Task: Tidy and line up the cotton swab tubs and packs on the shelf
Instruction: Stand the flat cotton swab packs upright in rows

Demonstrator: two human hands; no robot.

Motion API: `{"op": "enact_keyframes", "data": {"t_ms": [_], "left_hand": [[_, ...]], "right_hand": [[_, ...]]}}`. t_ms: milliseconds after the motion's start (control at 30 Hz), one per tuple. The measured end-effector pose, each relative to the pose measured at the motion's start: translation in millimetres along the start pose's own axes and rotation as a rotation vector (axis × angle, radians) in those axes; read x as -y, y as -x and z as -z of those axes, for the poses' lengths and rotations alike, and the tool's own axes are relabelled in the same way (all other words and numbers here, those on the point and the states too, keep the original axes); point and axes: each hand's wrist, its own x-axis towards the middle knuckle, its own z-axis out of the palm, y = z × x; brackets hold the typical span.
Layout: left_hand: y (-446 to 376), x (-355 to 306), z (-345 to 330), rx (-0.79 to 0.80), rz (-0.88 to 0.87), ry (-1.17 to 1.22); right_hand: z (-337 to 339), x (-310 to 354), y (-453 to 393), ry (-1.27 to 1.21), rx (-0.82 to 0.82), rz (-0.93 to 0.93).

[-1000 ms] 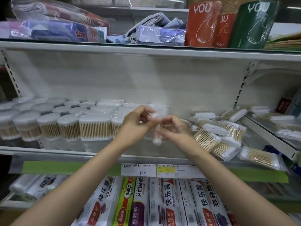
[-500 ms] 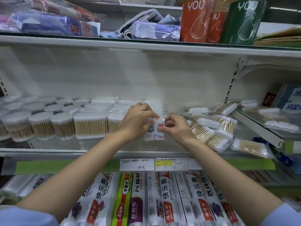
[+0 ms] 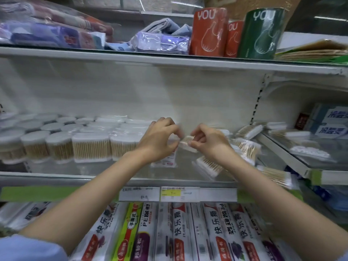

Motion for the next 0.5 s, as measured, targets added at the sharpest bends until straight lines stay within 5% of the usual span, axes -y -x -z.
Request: {"op": "enact_keyframes", "data": {"t_ms": [500], "left_hand": [[-42,-64,-66,0.136,-0.154,0.046]], "right_hand": [[74,-58,12,0.124,-0.111,-0.117]]}}
